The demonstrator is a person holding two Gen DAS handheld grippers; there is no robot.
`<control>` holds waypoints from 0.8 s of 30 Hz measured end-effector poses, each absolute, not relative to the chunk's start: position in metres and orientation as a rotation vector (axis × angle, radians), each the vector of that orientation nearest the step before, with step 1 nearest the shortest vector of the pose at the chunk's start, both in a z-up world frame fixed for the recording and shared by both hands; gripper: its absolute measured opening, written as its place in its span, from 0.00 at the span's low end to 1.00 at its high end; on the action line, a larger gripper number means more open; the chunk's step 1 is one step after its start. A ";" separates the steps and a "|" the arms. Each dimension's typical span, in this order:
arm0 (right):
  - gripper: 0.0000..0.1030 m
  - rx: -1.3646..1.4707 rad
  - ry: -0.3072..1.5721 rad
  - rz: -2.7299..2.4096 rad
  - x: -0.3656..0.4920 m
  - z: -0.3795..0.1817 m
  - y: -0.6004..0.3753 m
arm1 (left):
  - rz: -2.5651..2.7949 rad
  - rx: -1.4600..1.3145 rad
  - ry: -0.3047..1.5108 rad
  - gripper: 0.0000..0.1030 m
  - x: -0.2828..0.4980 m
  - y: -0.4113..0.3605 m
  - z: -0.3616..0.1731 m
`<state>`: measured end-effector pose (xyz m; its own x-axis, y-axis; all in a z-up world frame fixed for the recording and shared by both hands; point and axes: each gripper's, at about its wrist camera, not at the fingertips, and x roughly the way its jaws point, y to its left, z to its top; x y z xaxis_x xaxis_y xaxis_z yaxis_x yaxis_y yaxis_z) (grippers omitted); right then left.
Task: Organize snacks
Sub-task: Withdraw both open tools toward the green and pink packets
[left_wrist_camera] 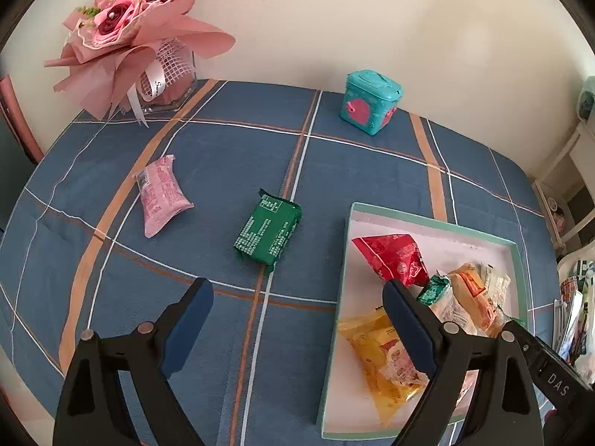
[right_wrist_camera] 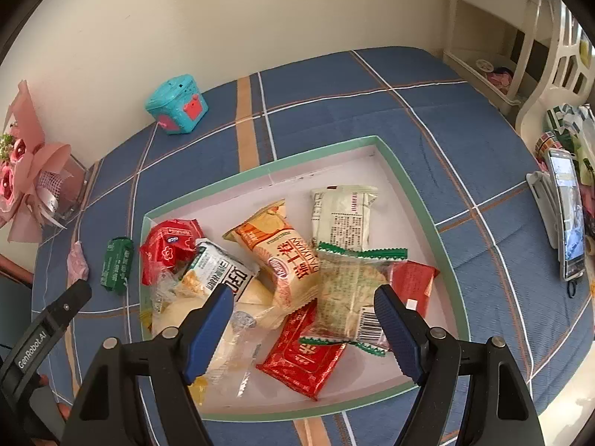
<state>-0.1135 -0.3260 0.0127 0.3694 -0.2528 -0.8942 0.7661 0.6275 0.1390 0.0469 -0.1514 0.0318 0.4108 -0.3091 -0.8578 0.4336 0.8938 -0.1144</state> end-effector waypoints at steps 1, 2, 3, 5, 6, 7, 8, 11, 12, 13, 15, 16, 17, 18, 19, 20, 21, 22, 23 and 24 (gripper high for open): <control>0.78 0.607 0.987 -0.707 -0.113 0.013 -0.325 | -0.469 0.133 1.049 0.90 0.047 -0.151 0.032; 0.78 0.606 0.988 -0.706 -0.112 0.013 -0.324 | -0.471 0.134 1.049 0.90 0.047 -0.152 0.031; 0.78 0.604 0.989 -0.705 -0.111 0.013 -0.323 | -0.472 0.135 1.049 0.90 0.047 -0.152 0.031; 0.78 0.600 0.991 -0.704 -0.110 0.013 -0.323 | -0.474 0.140 1.048 0.90 0.046 -0.153 0.031; 0.80 0.598 0.991 -0.702 -0.110 0.012 -0.323 | -0.475 0.145 1.046 0.90 0.046 -0.153 0.031; 0.86 0.597 0.989 -0.698 -0.110 0.012 -0.322 | -0.477 0.149 1.043 0.90 0.045 -0.154 0.031; 0.90 0.597 0.988 -0.694 -0.110 0.011 -0.322 | -0.478 0.155 1.040 0.94 0.045 -0.155 0.031; 0.99 0.585 0.984 -0.687 -0.108 0.011 -0.321 | -0.475 0.162 1.032 0.96 0.043 -0.156 0.031; 0.99 0.583 0.983 -0.684 -0.108 0.012 -0.320 | -0.476 0.162 1.032 0.96 0.043 -0.156 0.031; 0.99 0.581 0.982 -0.682 -0.107 0.012 -0.320 | -0.478 0.163 1.033 0.96 0.043 -0.157 0.031; 0.99 0.577 0.984 -0.680 -0.106 0.011 -0.319 | -0.477 0.165 1.035 0.96 0.043 -0.157 0.030; 0.99 0.574 0.986 -0.679 -0.105 0.011 -0.319 | -0.476 0.165 1.035 0.96 0.044 -0.157 0.030; 1.00 0.572 0.988 -0.676 -0.105 0.010 -0.319 | -0.475 0.165 1.036 0.96 0.044 -0.156 0.030; 1.00 0.570 0.989 -0.674 -0.104 0.010 -0.318 | -0.474 0.164 1.036 0.96 0.044 -0.156 0.030; 1.00 0.569 0.988 -0.672 -0.104 0.010 -0.318 | -0.475 0.164 1.036 0.96 0.044 -0.156 0.030; 1.00 0.568 0.988 -0.670 -0.103 0.010 -0.318 | -0.475 0.165 1.036 0.96 0.044 -0.156 0.030; 1.00 0.567 0.987 -0.667 -0.103 0.010 -0.317 | -0.476 0.165 1.036 0.96 0.044 -0.156 0.030; 1.00 0.566 0.986 -0.665 -0.102 0.010 -0.317 | -0.476 0.166 1.036 0.96 0.044 -0.156 0.030; 1.00 0.565 0.984 -0.664 -0.102 0.010 -0.316 | -0.476 0.165 1.036 0.96 0.044 -0.156 0.030; 1.00 0.563 0.982 -0.661 -0.101 0.011 -0.315 | -0.475 0.164 1.036 0.96 0.044 -0.157 0.030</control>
